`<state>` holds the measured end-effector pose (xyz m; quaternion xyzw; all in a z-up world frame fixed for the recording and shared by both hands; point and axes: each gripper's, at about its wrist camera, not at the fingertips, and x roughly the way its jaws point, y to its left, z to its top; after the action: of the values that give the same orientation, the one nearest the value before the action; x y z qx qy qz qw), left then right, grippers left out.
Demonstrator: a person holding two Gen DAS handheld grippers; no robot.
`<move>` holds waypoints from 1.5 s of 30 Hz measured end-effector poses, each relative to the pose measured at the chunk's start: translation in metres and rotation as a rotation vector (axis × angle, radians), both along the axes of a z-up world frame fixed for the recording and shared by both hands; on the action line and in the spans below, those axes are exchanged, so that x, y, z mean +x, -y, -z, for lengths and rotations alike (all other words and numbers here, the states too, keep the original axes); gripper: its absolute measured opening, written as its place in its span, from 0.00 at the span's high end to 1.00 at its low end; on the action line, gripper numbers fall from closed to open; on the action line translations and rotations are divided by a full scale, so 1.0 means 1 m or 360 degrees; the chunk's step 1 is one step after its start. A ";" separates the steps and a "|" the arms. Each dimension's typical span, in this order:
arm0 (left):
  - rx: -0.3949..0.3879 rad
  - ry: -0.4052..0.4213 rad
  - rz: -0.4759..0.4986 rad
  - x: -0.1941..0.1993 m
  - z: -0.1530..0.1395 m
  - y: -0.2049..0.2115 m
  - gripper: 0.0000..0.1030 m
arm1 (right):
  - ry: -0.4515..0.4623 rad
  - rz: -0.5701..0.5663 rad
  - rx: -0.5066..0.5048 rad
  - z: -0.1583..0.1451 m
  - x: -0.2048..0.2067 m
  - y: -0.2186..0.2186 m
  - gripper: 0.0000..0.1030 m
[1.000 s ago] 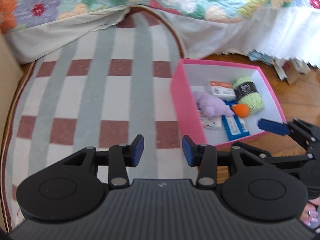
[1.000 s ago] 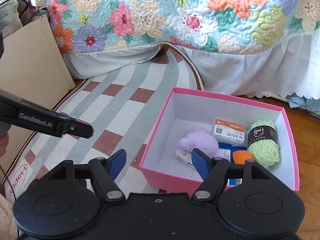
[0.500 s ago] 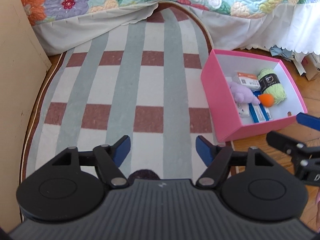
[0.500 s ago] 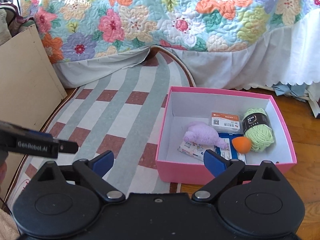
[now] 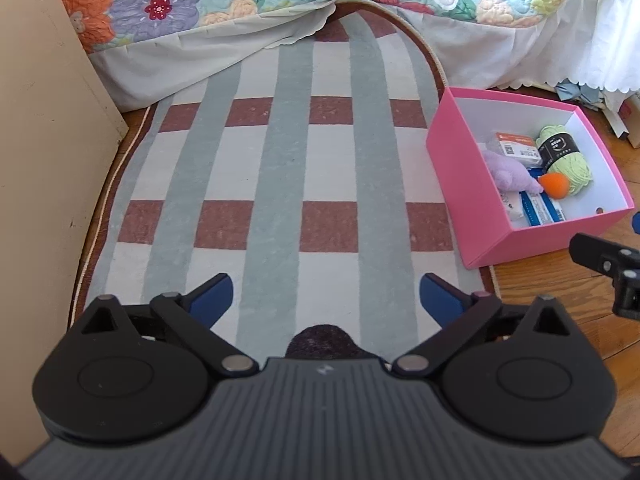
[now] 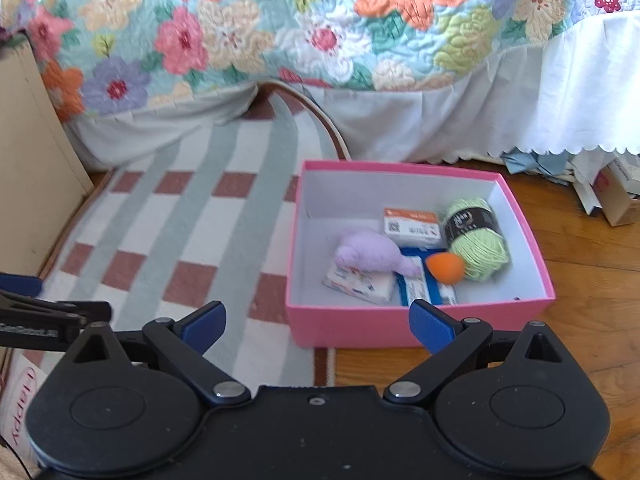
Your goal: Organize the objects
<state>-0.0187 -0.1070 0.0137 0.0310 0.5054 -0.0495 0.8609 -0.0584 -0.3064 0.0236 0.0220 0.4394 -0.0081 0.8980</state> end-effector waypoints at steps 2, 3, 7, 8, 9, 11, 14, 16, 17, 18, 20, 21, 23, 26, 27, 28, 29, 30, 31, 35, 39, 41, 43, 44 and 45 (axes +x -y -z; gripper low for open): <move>0.0015 -0.0023 -0.0023 0.001 0.001 -0.002 0.00 | -0.0033 -0.0005 0.0020 0.001 0.001 0.002 0.03; 0.0017 -0.0032 -0.0032 0.001 0.001 -0.003 0.00 | -0.0042 -0.0007 0.0046 0.001 0.001 0.004 0.03; -0.0009 -0.0027 -0.0027 -0.001 -0.001 -0.006 0.00 | -0.0052 0.0028 0.0121 0.003 0.001 0.007 0.03; -0.0006 -0.0021 -0.0025 -0.002 -0.002 -0.006 0.00 | -0.0056 0.0033 0.0122 0.003 0.001 0.007 0.03; -0.0006 -0.0015 -0.0022 -0.003 -0.003 -0.006 0.00 | -0.0067 0.0025 0.0118 0.004 0.001 0.006 0.03; -0.0009 -0.0016 -0.0011 -0.005 -0.004 -0.005 0.00 | -0.0088 -0.0028 0.0093 0.005 0.002 0.002 0.03; -0.0009 -0.0016 -0.0006 -0.007 -0.005 -0.004 0.00 | -0.0104 -0.0099 0.0009 0.005 0.002 -0.005 0.03; -0.0006 -0.0013 -0.0007 -0.008 -0.005 -0.004 0.00 | -0.0090 -0.0114 -0.0047 0.004 0.001 -0.008 0.03; -0.0006 -0.0013 -0.0008 -0.008 -0.005 -0.005 0.00 | -0.0079 -0.0118 -0.0063 0.003 0.000 -0.008 0.03; -0.0005 -0.0014 -0.0009 -0.008 -0.005 -0.004 0.00 | -0.0059 -0.0121 -0.0072 0.002 -0.001 -0.008 0.03; 0.0001 -0.0013 -0.0011 -0.008 -0.005 -0.004 0.00 | 0.0009 -0.0119 -0.0093 -0.001 -0.004 -0.010 0.03; 0.0005 -0.0011 -0.0009 -0.008 -0.004 -0.004 0.00 | 0.0036 -0.0120 -0.0113 -0.002 -0.005 -0.011 0.03; 0.0013 -0.0009 -0.0004 -0.008 -0.004 -0.003 0.00 | 0.0043 -0.0133 -0.0152 -0.003 -0.006 -0.013 0.03; 0.0013 -0.0015 0.0005 -0.009 -0.003 -0.002 0.00 | 0.0026 -0.0152 -0.0161 -0.003 -0.006 -0.014 0.03; 0.0006 -0.0019 0.0009 -0.009 -0.003 -0.003 0.00 | 0.0013 -0.0152 -0.0154 -0.002 -0.006 -0.014 0.03; -0.0001 -0.0020 0.0009 -0.010 -0.002 -0.003 0.00 | -0.0006 -0.0156 -0.0141 -0.001 -0.005 -0.014 0.03; -0.0004 -0.0021 0.0008 -0.010 -0.002 -0.003 0.00 | -0.0021 -0.0151 -0.0132 0.000 -0.004 -0.014 0.03; -0.0004 -0.0017 0.0007 -0.010 -0.003 -0.003 0.00 | -0.0030 -0.0141 -0.0126 0.001 -0.003 -0.013 0.03; -0.0003 -0.0012 0.0006 -0.010 -0.003 -0.004 0.00 | -0.0037 -0.0132 -0.0131 0.002 -0.004 -0.013 0.03; 0.0002 0.0001 -0.0003 -0.012 -0.006 -0.005 0.00 | -0.0050 -0.0098 -0.0191 0.006 -0.005 -0.013 0.03; -0.0015 0.0002 -0.0007 -0.012 -0.009 -0.006 0.00 | -0.0130 -0.0018 -0.0050 0.009 -0.004 -0.003 0.03; -0.0017 0.0002 -0.0008 -0.012 -0.009 -0.007 0.00 | -0.0167 0.0015 -0.0010 0.012 -0.004 0.001 0.03; -0.0023 0.0004 -0.0005 -0.012 -0.010 -0.007 0.00 | -0.0190 0.0012 0.0023 0.013 -0.005 0.003 0.03; -0.0028 0.0006 -0.0004 -0.014 -0.011 -0.007 0.00 | -0.0204 0.0015 0.0047 0.013 -0.005 0.004 0.03; -0.0036 0.0010 -0.0002 -0.014 -0.012 -0.007 0.00 | -0.0209 0.0028 0.0060 0.014 -0.006 0.005 0.03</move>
<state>-0.0328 -0.1000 0.0253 0.0212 0.5022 -0.0545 0.8627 -0.0643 -0.3115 0.0100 0.0423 0.4973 -0.0092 0.8665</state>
